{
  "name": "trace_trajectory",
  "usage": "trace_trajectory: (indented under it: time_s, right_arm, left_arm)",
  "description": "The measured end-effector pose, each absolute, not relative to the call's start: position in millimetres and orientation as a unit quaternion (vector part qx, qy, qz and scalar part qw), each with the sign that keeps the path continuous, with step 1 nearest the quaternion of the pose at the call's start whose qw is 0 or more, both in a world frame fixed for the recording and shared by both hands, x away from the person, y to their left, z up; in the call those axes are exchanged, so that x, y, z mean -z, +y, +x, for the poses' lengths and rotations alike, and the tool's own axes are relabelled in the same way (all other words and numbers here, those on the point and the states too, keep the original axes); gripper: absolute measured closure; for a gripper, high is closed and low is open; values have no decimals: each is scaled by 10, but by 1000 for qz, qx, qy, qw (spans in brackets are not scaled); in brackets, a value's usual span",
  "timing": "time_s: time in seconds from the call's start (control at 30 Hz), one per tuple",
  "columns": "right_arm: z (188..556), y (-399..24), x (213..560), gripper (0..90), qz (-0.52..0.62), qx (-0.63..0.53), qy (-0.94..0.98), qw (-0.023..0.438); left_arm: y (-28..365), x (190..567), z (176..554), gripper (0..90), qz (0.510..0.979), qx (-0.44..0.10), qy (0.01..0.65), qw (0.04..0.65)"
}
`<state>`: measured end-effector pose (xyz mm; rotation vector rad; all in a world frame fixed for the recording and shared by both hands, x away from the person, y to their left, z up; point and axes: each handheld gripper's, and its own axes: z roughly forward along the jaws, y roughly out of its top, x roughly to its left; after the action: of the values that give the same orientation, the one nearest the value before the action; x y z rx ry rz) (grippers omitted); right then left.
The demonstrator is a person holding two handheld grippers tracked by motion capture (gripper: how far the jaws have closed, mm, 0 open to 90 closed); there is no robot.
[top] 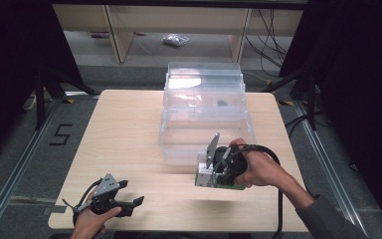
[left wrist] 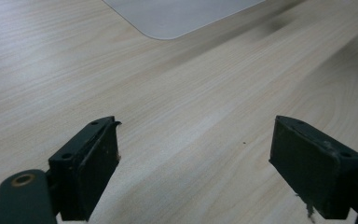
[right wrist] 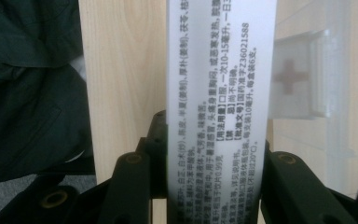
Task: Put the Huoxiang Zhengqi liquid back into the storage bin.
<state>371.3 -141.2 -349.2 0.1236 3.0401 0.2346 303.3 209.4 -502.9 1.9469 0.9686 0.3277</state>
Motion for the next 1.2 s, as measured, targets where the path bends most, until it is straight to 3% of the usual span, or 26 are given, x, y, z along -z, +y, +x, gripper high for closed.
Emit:
trace_trajectory:
  time_s: [0.47,0.7,1.2]
  right_arm:
    - [3844,-1455,3093,650,63,-82,992,72]
    - [4086,-1496,2949,650,67,-81,991,86]
    - [4664,-1582,3031,650,78,-66,991,90]
  left_arm:
    - [2090,5029,3032,148,786,-133,393,459]
    - [2097,5029,3032,148,789,-133,392,454]
    - [2093,5028,3030,148,786,-132,394,458]
